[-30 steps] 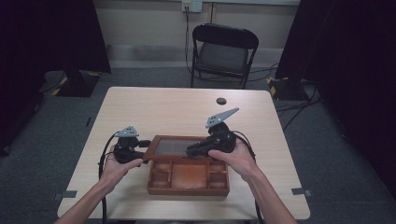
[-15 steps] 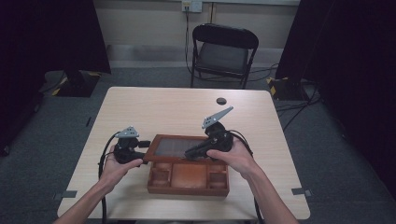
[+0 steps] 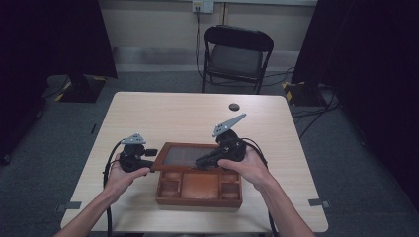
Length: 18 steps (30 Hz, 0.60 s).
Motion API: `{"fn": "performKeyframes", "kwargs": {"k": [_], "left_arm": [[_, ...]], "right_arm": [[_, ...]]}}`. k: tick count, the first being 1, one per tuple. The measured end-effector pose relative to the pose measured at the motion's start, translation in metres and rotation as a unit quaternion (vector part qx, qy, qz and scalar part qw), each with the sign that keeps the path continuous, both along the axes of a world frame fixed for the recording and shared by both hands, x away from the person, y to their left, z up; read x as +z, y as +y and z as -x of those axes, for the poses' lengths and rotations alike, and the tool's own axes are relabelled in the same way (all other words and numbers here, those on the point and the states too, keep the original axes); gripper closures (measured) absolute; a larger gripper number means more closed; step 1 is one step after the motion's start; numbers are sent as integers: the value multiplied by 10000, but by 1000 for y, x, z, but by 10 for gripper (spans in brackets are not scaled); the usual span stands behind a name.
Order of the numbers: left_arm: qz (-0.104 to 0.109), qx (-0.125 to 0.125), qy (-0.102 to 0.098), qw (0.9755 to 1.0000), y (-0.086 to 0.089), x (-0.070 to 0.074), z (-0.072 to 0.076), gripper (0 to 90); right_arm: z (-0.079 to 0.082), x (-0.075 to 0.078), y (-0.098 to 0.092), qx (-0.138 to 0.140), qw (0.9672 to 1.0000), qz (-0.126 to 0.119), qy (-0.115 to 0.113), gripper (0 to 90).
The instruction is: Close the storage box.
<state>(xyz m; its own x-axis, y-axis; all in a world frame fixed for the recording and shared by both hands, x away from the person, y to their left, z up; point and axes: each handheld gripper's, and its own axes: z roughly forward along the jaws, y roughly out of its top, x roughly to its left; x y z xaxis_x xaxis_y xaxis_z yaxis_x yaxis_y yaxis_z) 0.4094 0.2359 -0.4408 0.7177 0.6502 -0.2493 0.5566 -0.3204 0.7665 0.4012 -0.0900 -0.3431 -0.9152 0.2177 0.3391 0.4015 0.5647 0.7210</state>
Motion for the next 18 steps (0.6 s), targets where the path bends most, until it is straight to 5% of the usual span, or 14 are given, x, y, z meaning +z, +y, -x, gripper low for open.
{"fn": "performKeyframes", "kwargs": {"k": [4, 18], "left_arm": [[12, 278, -19, 9996, 13, -1, -6, 284], [76, 666, -81, 9977, 33, 1, -12, 282]], "right_arm": [[3, -1, 0, 8, 10000, 34, -72, 829], [13, -10, 2, 12, 9997, 203, -168, 827]]}}
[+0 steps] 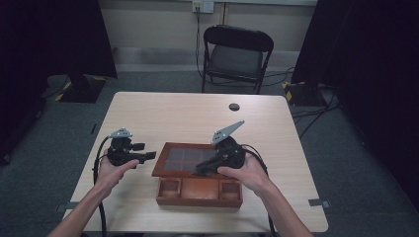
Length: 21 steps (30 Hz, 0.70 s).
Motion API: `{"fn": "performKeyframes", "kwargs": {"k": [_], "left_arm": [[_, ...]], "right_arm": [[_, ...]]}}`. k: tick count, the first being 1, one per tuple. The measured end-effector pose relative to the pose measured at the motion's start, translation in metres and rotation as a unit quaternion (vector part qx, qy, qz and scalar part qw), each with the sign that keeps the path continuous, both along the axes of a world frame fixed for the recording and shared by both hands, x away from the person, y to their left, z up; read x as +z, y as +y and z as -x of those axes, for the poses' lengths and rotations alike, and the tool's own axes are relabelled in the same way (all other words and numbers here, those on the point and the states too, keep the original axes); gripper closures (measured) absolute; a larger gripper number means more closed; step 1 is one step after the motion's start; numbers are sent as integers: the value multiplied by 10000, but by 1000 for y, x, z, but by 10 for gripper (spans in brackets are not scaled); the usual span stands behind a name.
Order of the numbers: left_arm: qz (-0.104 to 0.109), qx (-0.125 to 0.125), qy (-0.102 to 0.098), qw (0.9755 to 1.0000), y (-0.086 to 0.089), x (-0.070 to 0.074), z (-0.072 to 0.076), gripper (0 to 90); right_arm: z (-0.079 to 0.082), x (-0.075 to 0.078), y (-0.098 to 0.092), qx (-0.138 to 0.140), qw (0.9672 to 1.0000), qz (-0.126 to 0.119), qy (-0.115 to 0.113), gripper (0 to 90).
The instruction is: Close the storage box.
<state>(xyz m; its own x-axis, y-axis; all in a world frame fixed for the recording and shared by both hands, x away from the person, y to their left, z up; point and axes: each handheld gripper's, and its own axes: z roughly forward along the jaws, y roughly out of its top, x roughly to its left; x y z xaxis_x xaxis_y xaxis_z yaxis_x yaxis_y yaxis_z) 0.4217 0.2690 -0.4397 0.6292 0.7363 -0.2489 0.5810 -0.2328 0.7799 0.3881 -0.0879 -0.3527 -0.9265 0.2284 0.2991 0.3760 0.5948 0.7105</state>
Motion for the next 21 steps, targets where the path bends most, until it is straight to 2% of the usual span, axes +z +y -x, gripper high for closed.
{"fn": "performKeyframes", "kwargs": {"k": [4, 7, 8, 13, 21], "left_arm": [[72, 48, -57, 9999, -1, 2, 1, 282], [7, 95, -133, 9999, -1, 3, 1, 282], [-73, 90, -139, 9998, 0, 3, 1, 282], [-54, 132, -124, 9998, 1, 2, 0, 281], [-26, 38, -83, 10000, -2, 1, -1, 269]], "right_arm": [[2, -3, 2, 24, 10000, 77, 29, 827], [3, -5, 2, 40, 10000, 77, 23, 828], [5, -8, 2, 38, 10000, 76, 3, 828], [8, -15, 3, 55, 9999, 121, 43, 828], [13, -27, 4, 84, 9998, 153, 84, 828]]}}
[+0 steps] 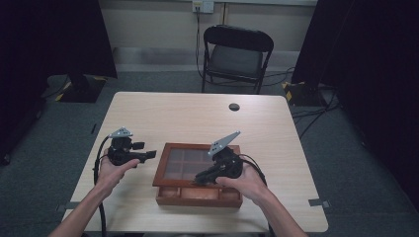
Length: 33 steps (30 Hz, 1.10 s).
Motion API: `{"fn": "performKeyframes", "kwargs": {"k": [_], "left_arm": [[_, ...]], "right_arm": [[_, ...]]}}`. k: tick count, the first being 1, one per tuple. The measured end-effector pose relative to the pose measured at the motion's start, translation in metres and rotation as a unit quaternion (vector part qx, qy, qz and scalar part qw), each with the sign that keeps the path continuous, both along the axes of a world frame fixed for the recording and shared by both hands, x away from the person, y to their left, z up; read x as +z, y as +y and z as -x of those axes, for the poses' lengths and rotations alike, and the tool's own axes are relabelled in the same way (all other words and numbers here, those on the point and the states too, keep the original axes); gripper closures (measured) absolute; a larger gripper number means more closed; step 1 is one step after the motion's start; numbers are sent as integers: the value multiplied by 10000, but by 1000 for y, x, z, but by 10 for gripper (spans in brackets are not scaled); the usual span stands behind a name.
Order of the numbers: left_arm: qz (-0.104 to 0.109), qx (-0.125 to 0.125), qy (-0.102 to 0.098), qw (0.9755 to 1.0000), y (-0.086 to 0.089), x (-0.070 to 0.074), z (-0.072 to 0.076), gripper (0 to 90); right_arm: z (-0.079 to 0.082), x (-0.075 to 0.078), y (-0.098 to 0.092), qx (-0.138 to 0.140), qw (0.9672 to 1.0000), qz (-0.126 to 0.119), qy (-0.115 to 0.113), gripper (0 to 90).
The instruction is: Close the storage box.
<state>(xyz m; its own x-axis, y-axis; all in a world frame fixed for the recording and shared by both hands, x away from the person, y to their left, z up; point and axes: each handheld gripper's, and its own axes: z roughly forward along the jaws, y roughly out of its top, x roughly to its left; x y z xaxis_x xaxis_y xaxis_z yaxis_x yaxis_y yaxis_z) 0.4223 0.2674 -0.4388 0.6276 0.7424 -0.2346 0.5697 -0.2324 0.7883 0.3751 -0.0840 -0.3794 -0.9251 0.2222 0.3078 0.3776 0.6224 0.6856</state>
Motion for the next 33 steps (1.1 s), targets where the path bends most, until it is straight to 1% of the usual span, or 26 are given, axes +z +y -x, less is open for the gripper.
{"fn": "performKeyframes", "kwargs": {"k": [1, 4, 5, 6, 11, 15, 19, 21, 23, 26, 33], "left_arm": [[19, 9, 18, 10000, 0, 0, 0, 269], [29, 9, -9, 10000, 1, 1, 1, 268], [29, 9, -9, 10000, 1, 1, 1, 267], [22, 13, -6, 10000, 1, 1, 1, 267], [9, 2, 11, 10000, 1, 0, 0, 263], [5, 4, 21, 10000, -1, 0, 1, 263], [114, -18, 51, 9999, -3, 2, 2, 265], [65, -41, 32, 10000, -3, 2, 2, 265], [53, -41, 55, 10000, -4, 1, 2, 264], [43, -51, 55, 10000, -5, 2, 3, 264], [28, -53, 90, 9999, -5, 0, 2, 264]], "right_arm": [[1, -2, 0, 4, 10000, 21, 34, 828], [2, -11, 2, 91, 9998, 111, 110, 829], [2, -11, 2, 91, 9998, 111, 110, 829], [2, -12, 2, 92, 9999, 132, 60, 829], [3, -16, 2, 90, 9999, 88, 117, 829], [3, -25, 4, 178, 9995, 179, 182, 831], [4, -31, 5, 174, 9993, 254, 200, 831], [4, -34, 6, 180, 9992, 277, 230, 832], [4, -41, 7, 219, 9987, 368, 279, 833], [4, -46, 9, 210, 9984, 454, 281, 833], [4, -49, 7, 218, 9987, 376, 281, 834]]}}
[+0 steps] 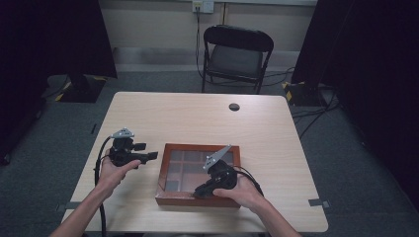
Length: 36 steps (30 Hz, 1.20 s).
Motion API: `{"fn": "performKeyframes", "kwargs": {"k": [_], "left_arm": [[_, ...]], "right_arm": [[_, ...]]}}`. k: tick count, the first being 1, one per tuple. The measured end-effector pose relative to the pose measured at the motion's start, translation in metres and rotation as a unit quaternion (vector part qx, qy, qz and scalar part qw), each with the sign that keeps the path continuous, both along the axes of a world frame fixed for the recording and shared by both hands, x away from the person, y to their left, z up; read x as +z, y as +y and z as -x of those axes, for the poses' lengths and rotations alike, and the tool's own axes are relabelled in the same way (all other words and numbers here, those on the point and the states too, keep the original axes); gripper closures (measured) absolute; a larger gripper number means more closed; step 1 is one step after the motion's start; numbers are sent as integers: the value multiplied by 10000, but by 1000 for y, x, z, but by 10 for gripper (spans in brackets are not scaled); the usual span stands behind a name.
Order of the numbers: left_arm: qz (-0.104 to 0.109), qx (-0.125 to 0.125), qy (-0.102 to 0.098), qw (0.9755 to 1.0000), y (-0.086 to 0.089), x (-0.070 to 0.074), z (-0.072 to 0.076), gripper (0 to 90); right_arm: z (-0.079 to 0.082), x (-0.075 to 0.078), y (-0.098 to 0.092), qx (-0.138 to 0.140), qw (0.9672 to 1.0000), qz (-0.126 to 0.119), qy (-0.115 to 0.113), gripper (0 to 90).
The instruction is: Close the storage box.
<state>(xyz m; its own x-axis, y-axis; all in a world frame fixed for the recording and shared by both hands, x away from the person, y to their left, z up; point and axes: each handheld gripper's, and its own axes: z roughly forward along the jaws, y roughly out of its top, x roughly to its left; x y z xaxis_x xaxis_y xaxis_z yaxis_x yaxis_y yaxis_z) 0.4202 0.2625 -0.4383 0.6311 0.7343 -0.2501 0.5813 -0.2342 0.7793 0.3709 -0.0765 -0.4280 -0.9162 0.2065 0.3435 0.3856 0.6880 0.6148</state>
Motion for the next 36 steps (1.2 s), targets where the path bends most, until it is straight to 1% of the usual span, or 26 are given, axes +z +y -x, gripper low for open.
{"fn": "performKeyframes", "kwargs": {"k": [5, 7, 8, 9, 10, 12, 14, 15, 16, 17, 18, 19, 20, 21, 22, 23, 24, 25, 26, 28, 30, 31, 32, 33, 34, 36], "left_arm": [[-48, -68, 24, 10000, -1, -1, 0, 264], [-32, -55, 28, 10000, -1, -1, 0, 264], [-46, -60, 24, 10000, -1, -1, 0, 264], [-59, -58, 20, 10000, -1, 0, 0, 264], [-39, -35, 23, 10000, -1, -1, 0, 264], [-58, -34, 30, 10000, 0, -1, 0, 264], [-83, -52, 39, 9999, 0, -1, -1, 264], [-86, -55, 58, 9999, 0, -1, -1, 264], [-113, -33, 54, 9999, 0, -2, -1, 264], [-136, -17, 60, 9999, 0, -2, -1, 264], [-135, -2, 77, 9999, 0, -2, -1, 264], [-186, 23, 88, 9998, 0, -3, -2, 264], [-200, 40, 105, 9997, 1, -3, -2, 264], [-209, 49, 136, 9997, 2, -4, -3, 264], [-225, 76, 160, 9996, 3, -5, -3, 264], [-188, 69, 178, 9996, 4, -6, -4, 262], [-170, 42, 177, 9997, 5, -6, -4, 254], [-185, 27, 178, 9997, 7, -7, -5, 246], [-223, 92, 176, 9996, 8, -7, -6, 244], [-257, 167, 271, 9992, 11, -10, -8, 242], [-372, 238, 330, 9985, 14, -13, -10, 239], [-448, 288, 344, 9980, 15, -14, -11, 239], [-508, 319, 343, 9976, 16, -15, -12, 239], [-524, 392, 375, 9972, 18, -16, -13, 240], [-486, 434, 401, 9971, 19, -17, -13, 243], [-557, 438, 439, 9965, 20, -19, -14, 243]], "right_arm": [[1, -1, -1, -28, 10000, -52, 3, 814], [2, -1, 0, -104, 9999, 3, -107, 778], [3, 0, 0, -124, 9999, -2, -112, 737], [2, 1, 0, -132, 9998, -23, -150, 720], [1, 2, -2, -153, 9998, -78, -129, 716], [-2, 7, -6, -219, 9994, -214, -136, 664], [-3, 11, -11, -349, 9989, -255, -183, 648], [-4, 13, -14, -420, 9983, -299, -256, 629], [-5, 16, -17, -569, 9974, -345, -279, 583], [-7, 18, -21, -747, 9959, -369, -339, 538], [-10, 19, -26, -953, 9938, -389, -418, 490], [-12, 20, -31, -1138, 9917, -384, -453, 450], [-15, 21, -38, -1399, 9878, -393, -565, 405], [-18, 22, -44, -1566, 9850, -407, -595, 371], [-23, 22, -55, -1923, 9780, -477, -657, 296], [-25, 23, -61, -2117, 9738, -455, -694, 269], [-26, 23, -69, -2359, 9678, -421, -774, 251], [-28, 23, -75, -2512, 9638, -393, -798, 239], [-28, 22, -83, -2674, 9594, -372, -815, 236], [-30, 18, -101, -3043, 9489, -294, -785, 200], [-30, 14, -114, -3318, 9397, -189, -807, 175], [-31, 9, -123, -3503, 9327, -90, -855, 145], [-32, 4, -130, -3654, 9269, -11, -856, 150], [-33, 0, -137, -3820, 9201, 91, -865, 151], [-35, -8, -146, -4067, 9092, 234, -855, 148], [-38, -15, -154, -4248, 9005, 405, -834, 149]]}}
